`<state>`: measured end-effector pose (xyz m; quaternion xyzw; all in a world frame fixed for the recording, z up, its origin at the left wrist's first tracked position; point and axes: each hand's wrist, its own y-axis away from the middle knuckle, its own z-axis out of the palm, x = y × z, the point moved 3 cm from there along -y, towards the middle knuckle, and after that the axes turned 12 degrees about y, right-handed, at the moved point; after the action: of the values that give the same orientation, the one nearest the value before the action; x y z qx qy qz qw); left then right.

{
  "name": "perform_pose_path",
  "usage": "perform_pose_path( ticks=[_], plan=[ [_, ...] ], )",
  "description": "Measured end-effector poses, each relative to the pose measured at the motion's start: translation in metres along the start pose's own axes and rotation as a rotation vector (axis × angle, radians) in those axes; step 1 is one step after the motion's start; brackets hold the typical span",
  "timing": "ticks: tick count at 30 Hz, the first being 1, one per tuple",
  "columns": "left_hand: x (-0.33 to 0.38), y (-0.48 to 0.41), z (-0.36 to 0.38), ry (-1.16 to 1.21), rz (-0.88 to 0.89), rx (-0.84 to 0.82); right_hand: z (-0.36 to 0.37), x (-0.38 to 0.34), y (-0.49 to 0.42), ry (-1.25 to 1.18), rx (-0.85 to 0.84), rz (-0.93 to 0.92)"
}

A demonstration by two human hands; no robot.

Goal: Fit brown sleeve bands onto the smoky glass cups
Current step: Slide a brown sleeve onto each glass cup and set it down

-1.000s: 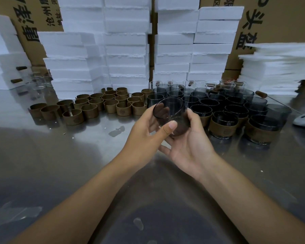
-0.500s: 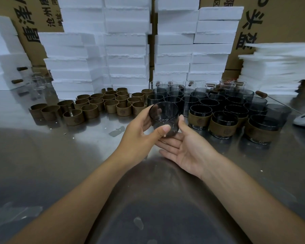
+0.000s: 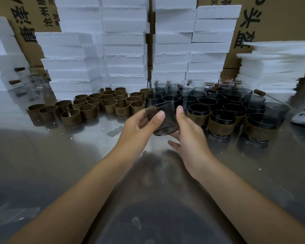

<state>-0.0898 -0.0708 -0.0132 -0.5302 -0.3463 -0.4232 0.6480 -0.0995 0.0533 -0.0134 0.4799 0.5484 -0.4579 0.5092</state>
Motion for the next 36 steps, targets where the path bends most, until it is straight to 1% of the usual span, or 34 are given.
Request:
perform_pose_path(
  ticks=[2, 4, 6, 9, 13, 17, 20, 25, 29, 33, 36],
  plan=[
    [-0.001, 0.0, 0.0, 0.05, -0.074, 0.008, 0.002, -0.004, 0.003, 0.064, -0.021, -0.115],
    [-0.002, 0.0, 0.0, 0.071, -0.124, 0.0, 0.004, -0.004, 0.004, 0.075, -0.062, -0.167],
    [-0.002, -0.001, 0.001, 0.088, -0.161, -0.015, 0.004, -0.004, 0.005, 0.086, -0.066, -0.182],
    [-0.005, 0.0, 0.004, 0.128, -0.212, -0.03, 0.002, -0.002, 0.002, 0.111, -0.024, -0.191],
    [-0.008, 0.002, 0.005, 0.183, -0.25, 0.001, 0.002, 0.001, 0.0, 0.123, 0.031, -0.199],
    [-0.008, 0.002, 0.001, 0.26, -0.304, 0.063, 0.002, 0.004, -0.002, 0.064, 0.055, -0.171],
    [-0.006, 0.003, 0.002, 0.292, -0.32, 0.033, 0.002, 0.003, -0.001, -0.043, 0.05, -0.108],
    [-0.001, 0.004, 0.005, 0.329, -0.324, 0.001, 0.0, -0.004, 0.004, -0.145, 0.08, -0.109],
    [0.0, 0.004, 0.004, 0.367, -0.316, -0.011, -0.003, -0.004, 0.002, -0.227, 0.043, -0.073],
    [0.002, 0.003, 0.004, 0.406, -0.316, -0.034, -0.006, -0.001, 0.0, -0.207, -0.003, -0.04],
    [0.002, 0.003, 0.004, 0.426, -0.317, -0.062, -0.006, 0.0, -0.001, -0.224, -0.007, -0.029]
  ],
)
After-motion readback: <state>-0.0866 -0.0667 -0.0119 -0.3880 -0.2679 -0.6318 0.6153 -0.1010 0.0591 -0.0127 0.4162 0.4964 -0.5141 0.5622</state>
